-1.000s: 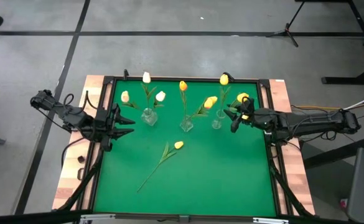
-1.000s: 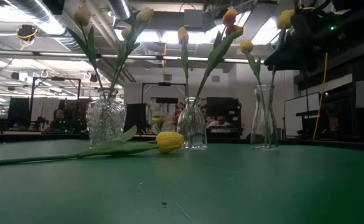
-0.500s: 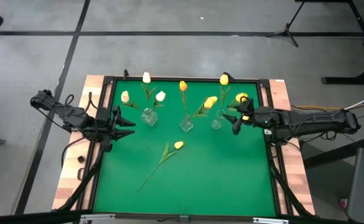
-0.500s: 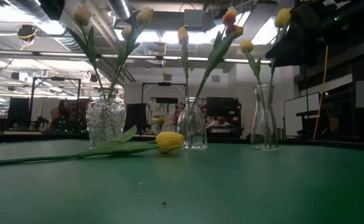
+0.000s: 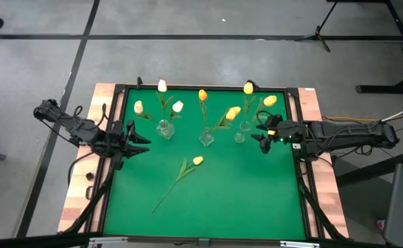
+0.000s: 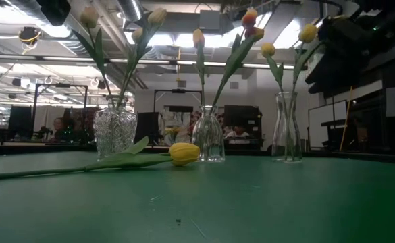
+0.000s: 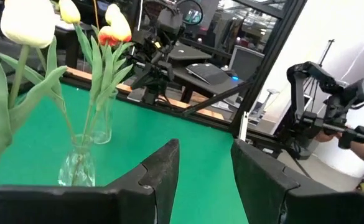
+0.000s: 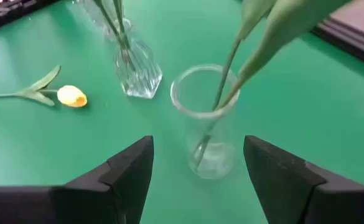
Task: Sort flowers into vase by color
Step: Put the yellow flower into the right transparent vase
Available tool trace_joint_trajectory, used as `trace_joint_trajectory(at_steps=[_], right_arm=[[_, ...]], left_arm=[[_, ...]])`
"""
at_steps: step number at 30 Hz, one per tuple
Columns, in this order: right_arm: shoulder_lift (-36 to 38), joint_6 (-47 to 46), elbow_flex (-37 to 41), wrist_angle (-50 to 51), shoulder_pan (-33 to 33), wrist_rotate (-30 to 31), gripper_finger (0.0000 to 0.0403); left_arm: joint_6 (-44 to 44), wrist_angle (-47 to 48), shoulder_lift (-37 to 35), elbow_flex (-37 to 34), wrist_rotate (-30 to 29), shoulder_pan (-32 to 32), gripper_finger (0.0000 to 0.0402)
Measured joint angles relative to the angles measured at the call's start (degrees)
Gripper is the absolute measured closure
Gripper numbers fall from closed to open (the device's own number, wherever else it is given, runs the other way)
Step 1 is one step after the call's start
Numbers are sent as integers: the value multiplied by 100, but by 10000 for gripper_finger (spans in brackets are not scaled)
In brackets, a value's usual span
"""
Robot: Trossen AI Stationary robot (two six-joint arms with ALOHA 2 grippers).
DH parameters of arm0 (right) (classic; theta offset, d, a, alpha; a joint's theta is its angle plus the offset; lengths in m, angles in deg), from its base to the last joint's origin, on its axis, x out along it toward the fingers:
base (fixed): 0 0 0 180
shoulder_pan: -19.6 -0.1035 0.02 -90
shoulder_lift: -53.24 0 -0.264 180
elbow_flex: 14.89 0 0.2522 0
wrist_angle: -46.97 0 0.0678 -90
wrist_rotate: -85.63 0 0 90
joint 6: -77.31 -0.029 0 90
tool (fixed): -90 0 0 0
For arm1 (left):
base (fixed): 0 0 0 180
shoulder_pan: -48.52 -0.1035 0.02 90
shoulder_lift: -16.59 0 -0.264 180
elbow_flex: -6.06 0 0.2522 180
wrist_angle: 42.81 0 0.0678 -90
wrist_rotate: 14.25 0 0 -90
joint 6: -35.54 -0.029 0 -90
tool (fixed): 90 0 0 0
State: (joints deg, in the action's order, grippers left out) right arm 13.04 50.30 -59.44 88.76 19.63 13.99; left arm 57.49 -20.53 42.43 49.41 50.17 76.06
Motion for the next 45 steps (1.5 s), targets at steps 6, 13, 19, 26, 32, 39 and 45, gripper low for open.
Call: trace_joint_trajectory(at_steps=[6,13,19,26,32,39,45], right_arm=[[44,-127,-4,251,0,-359,152],[114,-477,-4,979,0,-416,152],[116,-574,-3,1026,0,-413,152],[114,-628,-4,1021,0,-406,152],[114,-754,-2,996,0,-447,152],[99,-765,-2,891,0,-481,152],[96,-769,-2,889,0,-555,152]], left_arm=[[306,-13,443,0,271,46,258],[962,-77,1754,0,245,284,258],[1566,-683,3266,0,-491,707,258],[2124,-1743,4723,0,-1662,1235,258],[2446,-2391,5633,0,-2123,1293,258],[2580,-2582,6451,4,-2883,1217,258],[2869,-2571,6967,82,-2838,998,258]])
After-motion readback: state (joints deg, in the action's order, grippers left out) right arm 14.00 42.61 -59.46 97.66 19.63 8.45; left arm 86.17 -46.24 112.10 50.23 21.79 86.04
